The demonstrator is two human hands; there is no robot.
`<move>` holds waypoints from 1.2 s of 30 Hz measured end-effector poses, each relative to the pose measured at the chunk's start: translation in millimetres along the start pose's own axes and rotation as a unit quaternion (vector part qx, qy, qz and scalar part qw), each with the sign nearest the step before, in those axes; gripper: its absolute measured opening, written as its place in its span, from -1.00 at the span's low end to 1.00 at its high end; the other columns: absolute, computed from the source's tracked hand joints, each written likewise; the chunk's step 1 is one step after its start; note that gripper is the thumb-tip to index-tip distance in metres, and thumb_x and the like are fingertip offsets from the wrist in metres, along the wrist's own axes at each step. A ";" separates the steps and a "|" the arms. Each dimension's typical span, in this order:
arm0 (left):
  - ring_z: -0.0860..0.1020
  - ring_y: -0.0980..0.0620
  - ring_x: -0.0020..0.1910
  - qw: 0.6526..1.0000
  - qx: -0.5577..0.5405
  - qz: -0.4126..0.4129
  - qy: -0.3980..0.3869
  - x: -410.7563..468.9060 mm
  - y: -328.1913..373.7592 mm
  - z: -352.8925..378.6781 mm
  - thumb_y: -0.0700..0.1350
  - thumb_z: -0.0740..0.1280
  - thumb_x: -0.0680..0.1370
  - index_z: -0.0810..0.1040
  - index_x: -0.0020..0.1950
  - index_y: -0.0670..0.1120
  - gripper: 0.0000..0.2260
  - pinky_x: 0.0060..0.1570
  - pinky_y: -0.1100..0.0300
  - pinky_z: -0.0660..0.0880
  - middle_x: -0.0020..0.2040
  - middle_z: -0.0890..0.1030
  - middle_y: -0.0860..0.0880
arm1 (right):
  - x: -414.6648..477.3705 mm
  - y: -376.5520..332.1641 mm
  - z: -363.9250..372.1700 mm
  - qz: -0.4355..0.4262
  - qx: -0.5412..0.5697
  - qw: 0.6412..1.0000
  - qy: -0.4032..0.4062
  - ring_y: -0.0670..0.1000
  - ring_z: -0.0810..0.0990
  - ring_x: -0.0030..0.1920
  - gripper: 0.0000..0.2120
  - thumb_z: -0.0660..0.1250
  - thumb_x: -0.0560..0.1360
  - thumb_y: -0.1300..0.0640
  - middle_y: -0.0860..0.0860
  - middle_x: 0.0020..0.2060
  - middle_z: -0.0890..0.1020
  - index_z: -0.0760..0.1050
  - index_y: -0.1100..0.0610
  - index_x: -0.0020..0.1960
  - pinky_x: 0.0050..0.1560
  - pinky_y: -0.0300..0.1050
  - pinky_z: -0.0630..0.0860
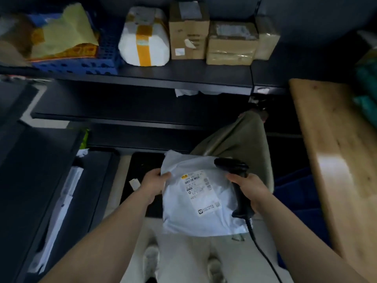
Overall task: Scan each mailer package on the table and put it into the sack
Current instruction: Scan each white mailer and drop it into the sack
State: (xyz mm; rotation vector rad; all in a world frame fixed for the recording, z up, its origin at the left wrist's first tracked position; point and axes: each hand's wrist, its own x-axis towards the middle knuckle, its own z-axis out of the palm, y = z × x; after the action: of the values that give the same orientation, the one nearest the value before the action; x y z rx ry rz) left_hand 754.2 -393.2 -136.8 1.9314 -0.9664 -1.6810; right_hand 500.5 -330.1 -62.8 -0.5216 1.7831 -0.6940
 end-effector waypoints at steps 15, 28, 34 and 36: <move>0.47 0.12 -0.17 0.981 0.078 -0.072 -0.163 185.2 -88.5 68.8 -0.05 0.33 0.58 0.53 -0.12 -0.10 -0.86 -0.11 0.24 0.33 -0.17 0.52 0.03 | 134.9 69.4 43.0 0.021 -0.150 0.974 0.169 0.10 0.54 -0.30 -0.79 0.47 0.47 0.06 0.14 -0.30 0.60 0.53 0.14 -0.24 -0.22 -0.04 0.43; 0.56 -0.04 0.03 0.979 0.034 -0.084 -0.183 237.2 -155.4 114.6 -0.08 0.35 0.57 0.57 0.16 -0.24 -0.73 0.04 0.16 0.43 0.06 0.62 -0.14 | 176.1 114.6 51.1 0.005 -0.110 0.972 0.207 0.30 0.65 -0.04 -0.71 0.47 0.48 0.10 0.33 -0.05 0.66 0.60 0.33 0.00 -0.01 0.18 0.59; 0.59 -0.08 -0.10 0.987 -0.024 -0.063 -0.145 221.7 -151.7 91.6 -0.11 0.37 0.55 0.59 -0.12 -0.16 -0.87 -0.05 0.13 0.50 -0.15 0.64 -0.12 | 163.5 111.8 54.7 0.009 -0.081 0.977 0.198 0.07 0.51 -0.34 -0.81 0.45 0.50 0.13 0.18 -0.28 0.57 0.53 0.19 -0.23 -0.30 -0.10 0.41; 0.62 -0.14 -0.10 0.986 -0.076 -0.066 -0.134 205.2 -136.2 76.0 -0.09 0.43 0.51 0.58 -0.07 -0.22 -0.81 -0.01 0.04 0.53 -0.13 0.66 -0.18 | 155.8 107.6 56.6 0.014 -0.077 0.978 0.193 0.02 0.45 -0.41 -0.79 0.44 0.50 0.12 0.12 -0.37 0.52 0.52 0.21 -0.23 -0.35 -0.12 0.36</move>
State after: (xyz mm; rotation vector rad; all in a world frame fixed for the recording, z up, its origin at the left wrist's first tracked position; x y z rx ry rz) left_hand 720.1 -437.8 -388.4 1.7333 -0.7889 -2.0675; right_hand 505.9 -364.2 -257.3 -0.4870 2.2179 -0.6732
